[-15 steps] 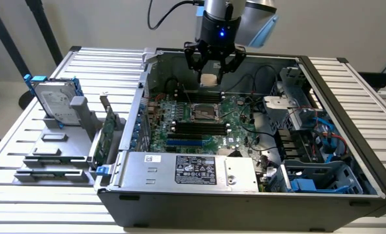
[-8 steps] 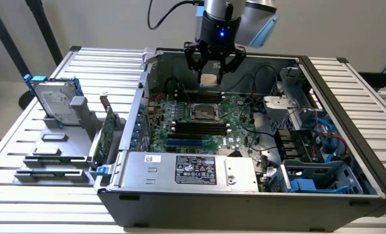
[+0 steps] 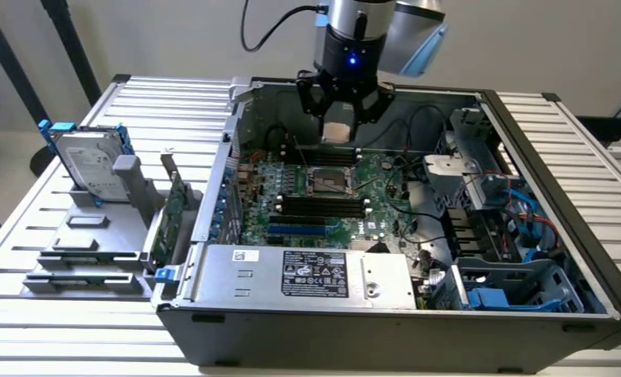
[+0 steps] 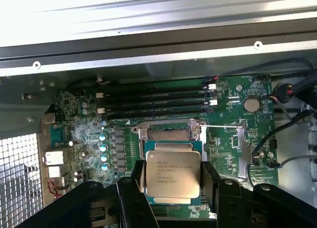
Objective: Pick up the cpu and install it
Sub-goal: 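Place the cpu into insertion slot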
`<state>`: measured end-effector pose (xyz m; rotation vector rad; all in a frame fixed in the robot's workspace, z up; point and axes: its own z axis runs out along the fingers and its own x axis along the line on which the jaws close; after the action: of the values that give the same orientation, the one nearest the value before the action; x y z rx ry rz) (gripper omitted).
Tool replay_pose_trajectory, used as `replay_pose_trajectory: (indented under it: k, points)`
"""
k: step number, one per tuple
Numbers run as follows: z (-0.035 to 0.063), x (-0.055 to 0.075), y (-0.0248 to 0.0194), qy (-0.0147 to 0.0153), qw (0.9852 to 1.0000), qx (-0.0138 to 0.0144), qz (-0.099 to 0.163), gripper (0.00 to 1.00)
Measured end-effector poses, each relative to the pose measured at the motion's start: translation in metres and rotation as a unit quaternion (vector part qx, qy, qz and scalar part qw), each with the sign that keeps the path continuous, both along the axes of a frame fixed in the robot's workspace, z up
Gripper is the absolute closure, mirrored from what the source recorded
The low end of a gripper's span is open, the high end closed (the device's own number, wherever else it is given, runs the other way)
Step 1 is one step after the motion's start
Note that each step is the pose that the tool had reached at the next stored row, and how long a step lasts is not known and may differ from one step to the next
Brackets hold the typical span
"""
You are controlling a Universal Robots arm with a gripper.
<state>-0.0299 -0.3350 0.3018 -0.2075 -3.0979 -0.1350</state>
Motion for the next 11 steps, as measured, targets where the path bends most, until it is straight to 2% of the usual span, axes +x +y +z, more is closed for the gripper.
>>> replay_pose_trajectory:
  k: [5,8,11]
  points:
    - [-0.0064,0.0,0.0,0.0,0.999,0.0,-0.045,0.45]
    - [-0.0104,0.0,0.0,0.0,0.9974,0.0,-0.073,0.45]
    - [-0.0143,0.0,0.0,0.0,0.995,0.0,-0.1,0.45]
